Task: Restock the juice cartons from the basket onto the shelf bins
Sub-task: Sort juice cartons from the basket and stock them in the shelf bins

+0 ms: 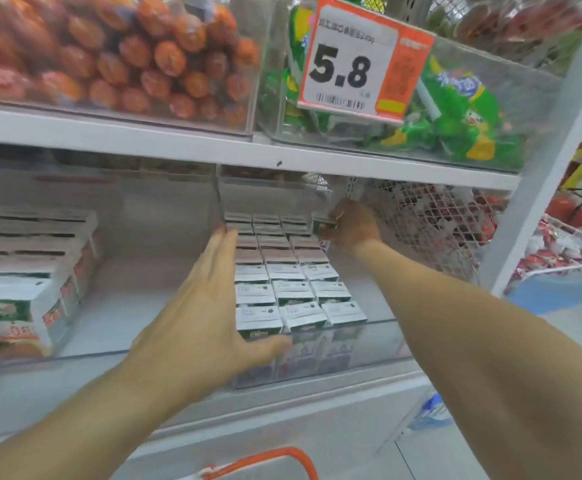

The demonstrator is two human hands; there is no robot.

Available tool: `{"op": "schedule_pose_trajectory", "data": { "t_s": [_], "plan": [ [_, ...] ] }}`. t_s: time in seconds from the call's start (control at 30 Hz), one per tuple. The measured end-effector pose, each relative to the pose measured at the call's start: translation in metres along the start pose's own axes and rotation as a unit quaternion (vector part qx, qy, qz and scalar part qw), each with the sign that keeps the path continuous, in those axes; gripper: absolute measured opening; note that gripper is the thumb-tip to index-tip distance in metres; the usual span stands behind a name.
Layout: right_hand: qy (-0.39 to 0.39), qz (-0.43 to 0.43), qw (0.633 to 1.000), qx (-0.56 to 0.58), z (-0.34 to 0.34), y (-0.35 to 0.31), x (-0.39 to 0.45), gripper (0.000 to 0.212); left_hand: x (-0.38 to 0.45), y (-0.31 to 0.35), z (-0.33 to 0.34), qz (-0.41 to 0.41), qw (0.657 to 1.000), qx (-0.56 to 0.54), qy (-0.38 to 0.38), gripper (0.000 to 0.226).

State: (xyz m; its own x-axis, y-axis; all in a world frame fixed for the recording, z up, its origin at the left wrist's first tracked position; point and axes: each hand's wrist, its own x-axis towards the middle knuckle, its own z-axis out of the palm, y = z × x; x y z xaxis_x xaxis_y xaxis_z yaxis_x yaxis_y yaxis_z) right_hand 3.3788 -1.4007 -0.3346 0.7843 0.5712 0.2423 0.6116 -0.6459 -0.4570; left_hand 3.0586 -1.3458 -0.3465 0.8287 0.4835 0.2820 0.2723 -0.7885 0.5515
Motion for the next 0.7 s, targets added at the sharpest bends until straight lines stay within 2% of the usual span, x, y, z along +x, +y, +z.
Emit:
{"op": "schedule_pose_trajectory", "data": {
  "t_s": [0.07, 0.17, 0.27, 0.33, 0.47, 0.57, 0.63, 0.7],
  "plan": [
    [0.001, 0.006, 0.999, 0.033, 0.013, 0.001, 0.004, 0.035, -0.001, 0.001, 0.0, -0.005, 1.0, 0.0, -0.002, 0.139],
    [-0.017, -0.003, 1.0, 0.02, 0.016, 0.01, 0.01, 0.033, -0.002, 0.003, 0.0, -0.001, 1.0, 0.001, -0.002, 0.137],
    [-0.095, -0.001, 0.993, 0.066, 0.004, 0.017, 0.002, 0.052, -0.002, 0.004, 0.001, 0.002, 1.0, 0.012, 0.0, 0.136],
    [-0.111, -0.003, 0.992, 0.062, -0.012, 0.018, -0.013, 0.06, -0.002, 0.006, 0.0, 0.002, 1.0, 0.013, -0.003, 0.136],
    [-0.036, -0.053, 0.986, 0.154, -0.05, 0.012, -0.068, 0.036, -0.003, 0.007, -0.002, 0.003, 1.0, 0.004, -0.011, 0.136],
    [0.023, -0.106, 0.985, 0.135, -0.073, 0.0, -0.139, 0.026, -0.005, 0.009, -0.002, 0.004, 1.0, 0.02, -0.006, 0.134],
    [0.006, -0.125, 0.978, 0.165, -0.081, -0.01, -0.19, 0.02, -0.008, 0.014, -0.003, 0.005, 1.0, 0.028, 0.003, 0.128],
    [-0.05, -0.116, 0.97, 0.207, -0.078, -0.015, -0.234, 0.016, -0.02, 0.02, -0.006, 0.054, 0.997, 0.02, 0.057, 0.108]
  ]
}}
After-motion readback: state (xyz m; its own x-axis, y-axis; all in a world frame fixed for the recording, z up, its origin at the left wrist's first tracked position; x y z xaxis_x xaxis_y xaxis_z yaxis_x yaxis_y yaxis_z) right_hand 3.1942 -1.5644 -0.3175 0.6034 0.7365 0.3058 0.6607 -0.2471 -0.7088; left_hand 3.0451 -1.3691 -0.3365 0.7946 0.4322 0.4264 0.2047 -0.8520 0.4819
